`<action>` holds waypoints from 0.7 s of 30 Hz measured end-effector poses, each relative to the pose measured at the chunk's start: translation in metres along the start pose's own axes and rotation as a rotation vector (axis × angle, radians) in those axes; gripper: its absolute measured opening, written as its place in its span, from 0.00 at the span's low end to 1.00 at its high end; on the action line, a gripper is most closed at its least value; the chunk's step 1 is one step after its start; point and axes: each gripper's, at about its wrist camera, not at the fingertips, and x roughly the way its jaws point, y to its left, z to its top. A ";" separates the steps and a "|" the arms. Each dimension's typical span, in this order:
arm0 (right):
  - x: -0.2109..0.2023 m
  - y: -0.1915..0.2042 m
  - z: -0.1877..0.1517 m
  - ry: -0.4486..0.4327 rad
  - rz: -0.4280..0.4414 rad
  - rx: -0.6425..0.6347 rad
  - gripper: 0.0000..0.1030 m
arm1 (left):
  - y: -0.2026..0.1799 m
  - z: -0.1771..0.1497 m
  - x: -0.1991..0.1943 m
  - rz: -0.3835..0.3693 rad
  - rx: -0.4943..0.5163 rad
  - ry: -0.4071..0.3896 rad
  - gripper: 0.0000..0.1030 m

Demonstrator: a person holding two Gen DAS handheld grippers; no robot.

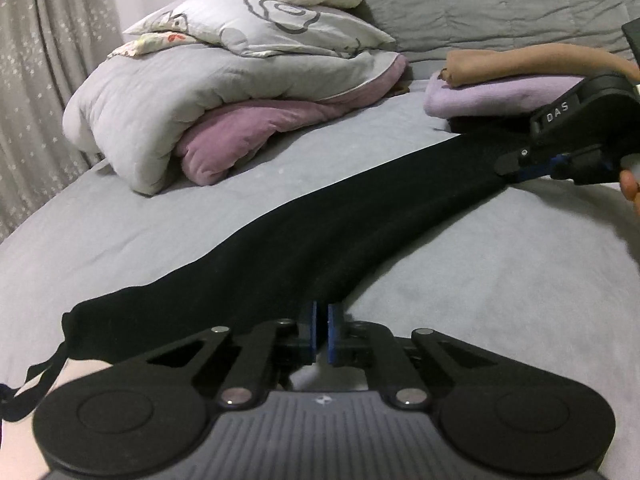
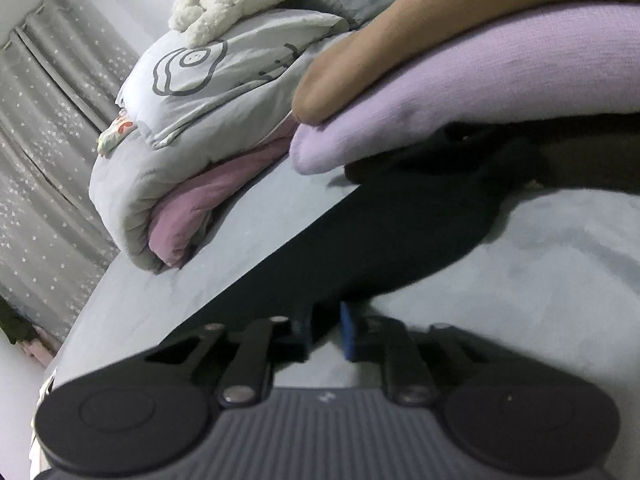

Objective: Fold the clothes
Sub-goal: 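Grasp the black sleeve with the left gripper while the right gripper pinches its cuff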

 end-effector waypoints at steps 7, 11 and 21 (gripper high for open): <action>-0.005 0.015 -0.004 -0.016 -0.133 -0.116 0.05 | -0.002 -0.002 -0.001 -0.054 0.058 0.038 0.02; -0.005 0.011 -0.002 -0.004 -0.118 -0.096 0.12 | -0.006 0.003 -0.002 -0.044 0.095 0.056 0.04; -0.021 -0.026 0.017 -0.103 -0.146 0.097 0.41 | -0.004 0.012 0.005 -0.086 0.007 0.014 0.33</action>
